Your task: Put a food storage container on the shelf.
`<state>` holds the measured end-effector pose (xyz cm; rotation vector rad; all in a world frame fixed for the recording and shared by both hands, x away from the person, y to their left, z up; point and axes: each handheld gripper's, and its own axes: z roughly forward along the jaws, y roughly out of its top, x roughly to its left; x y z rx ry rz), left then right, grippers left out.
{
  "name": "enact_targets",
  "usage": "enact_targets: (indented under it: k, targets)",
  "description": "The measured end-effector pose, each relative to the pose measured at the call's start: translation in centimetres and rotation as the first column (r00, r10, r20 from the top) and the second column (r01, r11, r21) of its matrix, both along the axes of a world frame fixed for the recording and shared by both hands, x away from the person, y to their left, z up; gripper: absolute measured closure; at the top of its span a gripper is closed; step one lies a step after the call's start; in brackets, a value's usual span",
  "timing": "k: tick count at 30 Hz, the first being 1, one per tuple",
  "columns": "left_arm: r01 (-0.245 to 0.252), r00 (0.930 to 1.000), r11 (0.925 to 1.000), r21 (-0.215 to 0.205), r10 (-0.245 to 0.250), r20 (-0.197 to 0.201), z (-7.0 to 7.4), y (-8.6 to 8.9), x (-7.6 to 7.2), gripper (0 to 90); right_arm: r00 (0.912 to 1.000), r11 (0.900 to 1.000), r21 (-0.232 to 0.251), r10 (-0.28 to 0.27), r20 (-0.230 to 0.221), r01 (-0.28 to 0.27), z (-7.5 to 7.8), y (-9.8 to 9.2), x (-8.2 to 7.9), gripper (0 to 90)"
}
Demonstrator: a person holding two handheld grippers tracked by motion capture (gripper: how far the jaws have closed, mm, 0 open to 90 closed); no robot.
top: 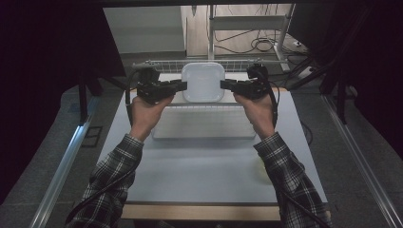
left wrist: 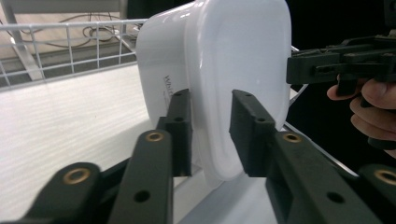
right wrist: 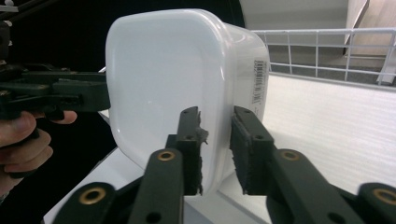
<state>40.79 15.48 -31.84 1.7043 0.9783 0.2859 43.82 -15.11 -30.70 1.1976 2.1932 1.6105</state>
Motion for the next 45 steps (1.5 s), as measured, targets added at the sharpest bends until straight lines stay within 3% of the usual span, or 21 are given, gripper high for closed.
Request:
enact_targets:
  k: [4,17,23,31,37,45]
  targets:
    - [-0.022,0.9995,0.9994,0.026,0.021,0.021,0.0,-0.3,0.1,65.1,0.9996,1.000,-0.021,-0.012,0.025,0.013,0.1,0.4,0.2,68.2]
    - [-0.046,0.9986,0.9961,0.076,0.043,0.031,0.0,-0.8,1.2,63.0,0.9972,0.997,-0.061,-0.039,0.064,0.043,0.2,1.1,0.9,64.8]
    - [-0.054,0.9980,0.9910,0.123,0.049,0.040,0.2,-1.3,1.7,55.6,0.9954,0.995,-0.083,-0.051,0.081,0.058,0.2,1.6,1.2,59.5]
    - [-0.054,0.9984,0.9896,0.134,0.051,0.023,0.0,-1.5,2.4,46.6,0.9929,0.992,-0.101,-0.069,0.097,0.079,0.1,2.0,1.7,51.7]
    - [-0.047,0.9988,0.9909,0.126,0.045,0.019,0.1,-1.5,2.9,45.9,0.9883,0.986,-0.131,-0.086,0.126,0.102,0.1,2.3,2.0,50.3]
    - [-0.069,0.9975,0.9916,0.110,0.067,0.023,0.1,-1.4,3.9,44.9,0.9865,0.985,-0.128,-0.100,0.130,0.116,0.0,2.6,2.4,50.3]
